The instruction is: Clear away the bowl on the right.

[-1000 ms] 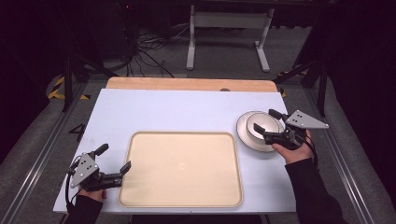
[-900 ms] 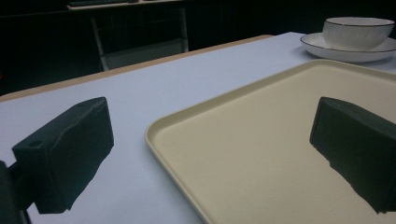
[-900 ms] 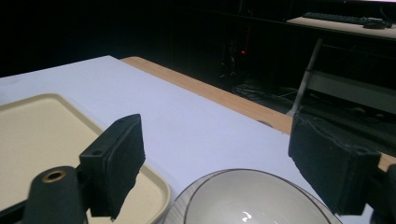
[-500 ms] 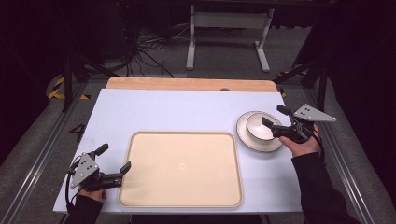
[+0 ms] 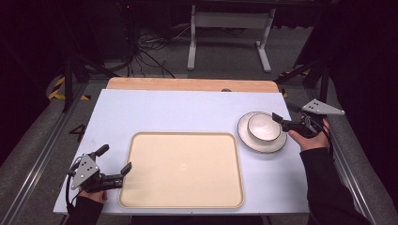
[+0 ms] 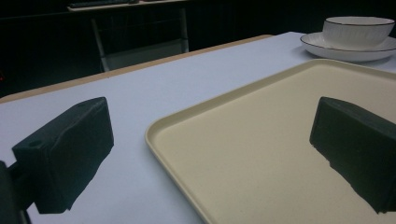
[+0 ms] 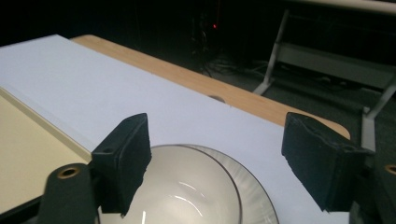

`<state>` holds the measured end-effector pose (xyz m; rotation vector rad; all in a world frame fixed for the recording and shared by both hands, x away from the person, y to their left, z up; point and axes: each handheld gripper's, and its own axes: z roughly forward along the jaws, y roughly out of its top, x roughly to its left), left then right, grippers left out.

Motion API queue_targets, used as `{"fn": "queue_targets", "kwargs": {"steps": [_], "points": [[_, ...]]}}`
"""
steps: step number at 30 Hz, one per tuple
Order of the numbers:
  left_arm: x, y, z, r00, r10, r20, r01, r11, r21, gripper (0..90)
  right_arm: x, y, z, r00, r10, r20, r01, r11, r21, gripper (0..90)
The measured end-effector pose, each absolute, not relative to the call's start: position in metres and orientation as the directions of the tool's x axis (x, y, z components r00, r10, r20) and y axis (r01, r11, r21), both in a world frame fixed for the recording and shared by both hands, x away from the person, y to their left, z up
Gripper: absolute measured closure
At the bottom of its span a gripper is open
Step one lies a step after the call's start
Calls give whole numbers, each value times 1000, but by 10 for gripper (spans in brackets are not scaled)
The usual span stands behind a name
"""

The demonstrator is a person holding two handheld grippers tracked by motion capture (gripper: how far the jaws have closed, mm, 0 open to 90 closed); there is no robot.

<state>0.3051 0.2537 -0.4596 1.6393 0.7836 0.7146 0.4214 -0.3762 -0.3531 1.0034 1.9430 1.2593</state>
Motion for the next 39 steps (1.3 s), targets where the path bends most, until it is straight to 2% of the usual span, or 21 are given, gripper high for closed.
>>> {"fn": "queue_targets", "kwargs": {"steps": [13, 19, 23, 39], "points": [[305, 254, -460, 595, 802, 52, 122, -154, 981, 1, 447, -377, -357, -488, 868, -97, 480, 359, 800, 383], [304, 253, -460, 595, 802, 54, 121, -156, 980, 2, 457, -377, -359, -496, 864, -88, 539, 385, 750, 423], [303, 254, -460, 596, 801, 58, 118, -158, 980, 1, 463, -376, -362, -503, 861, -74, 587, 403, 702, 495], [304, 253, -460, 598, 800, 58, 121, -162, 979, 1, 481, -374, -381, -499, 866, -27, 713, 429, 554, 551]]}}
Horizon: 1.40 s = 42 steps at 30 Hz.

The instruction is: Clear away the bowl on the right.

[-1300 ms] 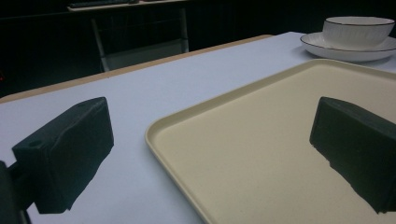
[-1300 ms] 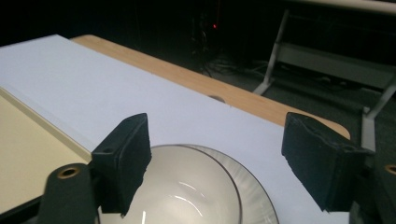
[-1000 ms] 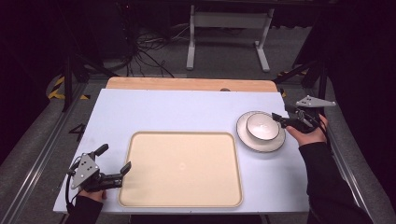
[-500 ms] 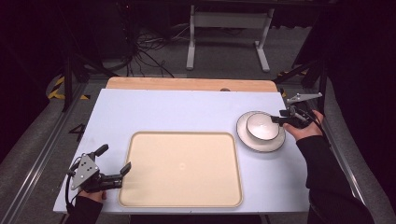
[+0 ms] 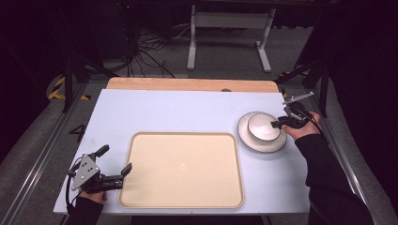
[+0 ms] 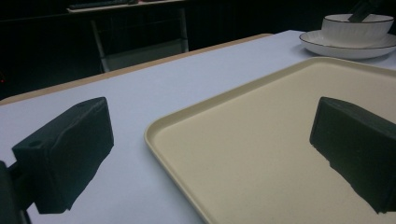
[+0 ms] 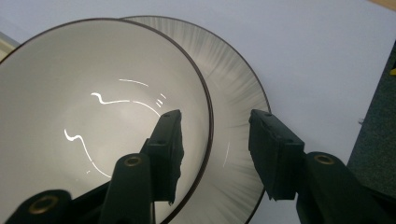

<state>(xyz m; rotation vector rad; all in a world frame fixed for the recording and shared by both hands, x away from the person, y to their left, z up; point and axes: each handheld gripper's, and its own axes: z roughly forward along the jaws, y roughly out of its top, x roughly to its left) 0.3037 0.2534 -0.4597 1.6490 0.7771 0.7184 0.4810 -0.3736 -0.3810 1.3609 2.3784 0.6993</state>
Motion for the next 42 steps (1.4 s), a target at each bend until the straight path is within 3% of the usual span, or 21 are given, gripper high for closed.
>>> {"fn": "queue_targets", "kwargs": {"steps": [11, 18, 29, 42], "points": [[304, 253, -460, 598, 799, 59, 121, -162, 979, 1, 493, -371, -393, -476, 879, 36, 792, 410, 453, 621], [304, 253, -460, 599, 799, 58, 119, -160, 980, 1, 498, -365, -394, -467, 879, 90, 822, 395, 409, 773], [304, 253, -460, 601, 797, 60, 117, -162, 980, 2, 499, -368, -391, -414, 898, 151, 859, 330, 392, 836], [304, 253, -460, 601, 797, 59, 116, -161, 980, 2, 498, -368, -385, -366, 916, 166, 874, 277, 399, 834]]}}
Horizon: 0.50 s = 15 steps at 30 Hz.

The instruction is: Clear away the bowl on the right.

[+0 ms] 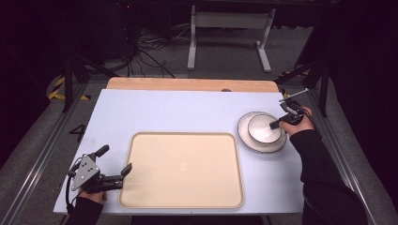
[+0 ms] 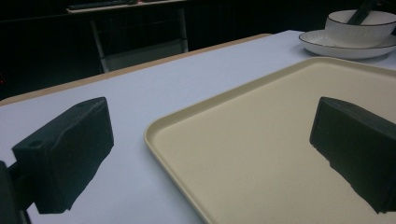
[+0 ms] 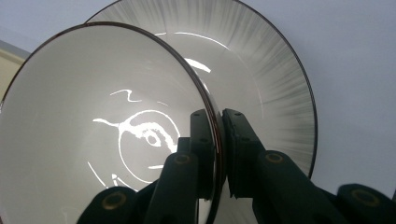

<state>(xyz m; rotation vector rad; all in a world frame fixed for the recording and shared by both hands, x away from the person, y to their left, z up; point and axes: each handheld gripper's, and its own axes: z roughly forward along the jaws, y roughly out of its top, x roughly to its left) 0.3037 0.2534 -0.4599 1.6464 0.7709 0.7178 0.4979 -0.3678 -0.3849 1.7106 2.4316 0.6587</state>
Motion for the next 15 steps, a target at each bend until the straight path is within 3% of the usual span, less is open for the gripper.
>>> {"fn": "queue_targets", "kwargs": {"steps": [15], "points": [[304, 253, -460, 601, 797, 60, 116, -162, 980, 2, 492, -359, -356, -378, 917, 128, 867, 302, 397, 833]]}}
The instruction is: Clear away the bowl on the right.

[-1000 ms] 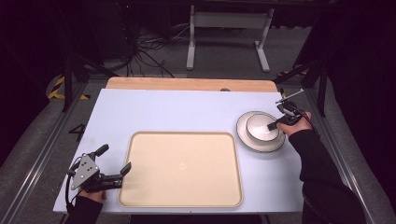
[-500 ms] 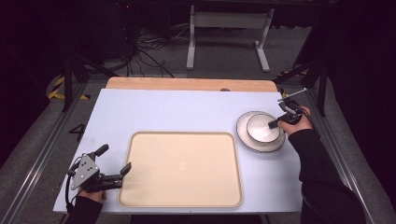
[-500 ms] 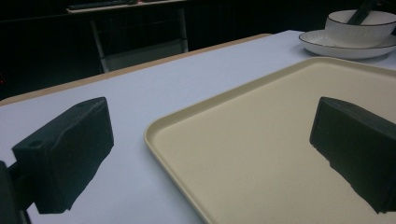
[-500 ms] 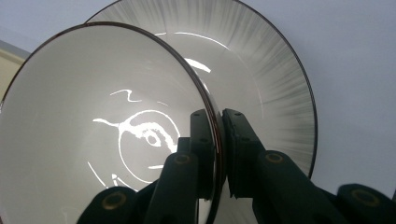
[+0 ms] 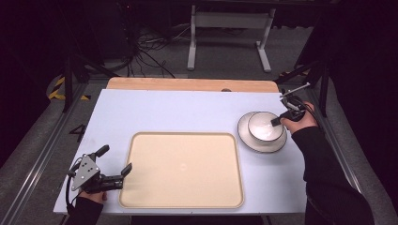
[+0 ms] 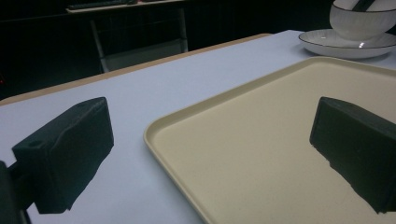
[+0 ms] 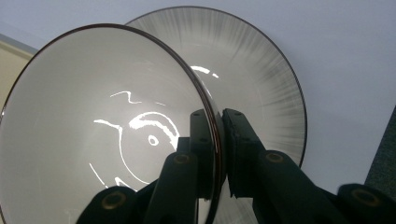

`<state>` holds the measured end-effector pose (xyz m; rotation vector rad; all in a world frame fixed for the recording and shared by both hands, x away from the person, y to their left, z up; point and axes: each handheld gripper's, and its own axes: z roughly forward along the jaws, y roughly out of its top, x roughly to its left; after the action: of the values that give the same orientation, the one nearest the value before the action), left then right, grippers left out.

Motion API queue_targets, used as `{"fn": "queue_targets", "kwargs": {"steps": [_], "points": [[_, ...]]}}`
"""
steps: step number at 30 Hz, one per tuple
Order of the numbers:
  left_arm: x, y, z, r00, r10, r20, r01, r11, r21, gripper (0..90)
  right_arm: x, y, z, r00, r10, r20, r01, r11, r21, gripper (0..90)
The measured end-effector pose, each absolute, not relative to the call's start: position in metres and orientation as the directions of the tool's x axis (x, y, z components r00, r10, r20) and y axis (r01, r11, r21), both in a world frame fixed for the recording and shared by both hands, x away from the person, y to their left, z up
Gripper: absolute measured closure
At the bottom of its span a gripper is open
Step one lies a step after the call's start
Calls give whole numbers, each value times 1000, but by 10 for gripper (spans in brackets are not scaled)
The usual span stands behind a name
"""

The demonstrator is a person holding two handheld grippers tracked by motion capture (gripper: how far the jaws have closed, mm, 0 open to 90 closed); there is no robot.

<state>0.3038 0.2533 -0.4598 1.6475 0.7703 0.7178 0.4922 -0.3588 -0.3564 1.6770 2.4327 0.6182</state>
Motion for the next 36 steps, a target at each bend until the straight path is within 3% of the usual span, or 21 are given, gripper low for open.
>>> {"fn": "queue_targets", "kwargs": {"steps": [19, 36], "points": [[304, 253, -460, 601, 797, 63, 120, -167, 979, 1, 481, -352, -315, -400, 906, 141, 853, 311, 419, 832], [304, 253, -460, 602, 796, 60, 117, -162, 980, 1, 477, -298, -304, -477, 866, 152, 824, 380, 419, 831]]}}
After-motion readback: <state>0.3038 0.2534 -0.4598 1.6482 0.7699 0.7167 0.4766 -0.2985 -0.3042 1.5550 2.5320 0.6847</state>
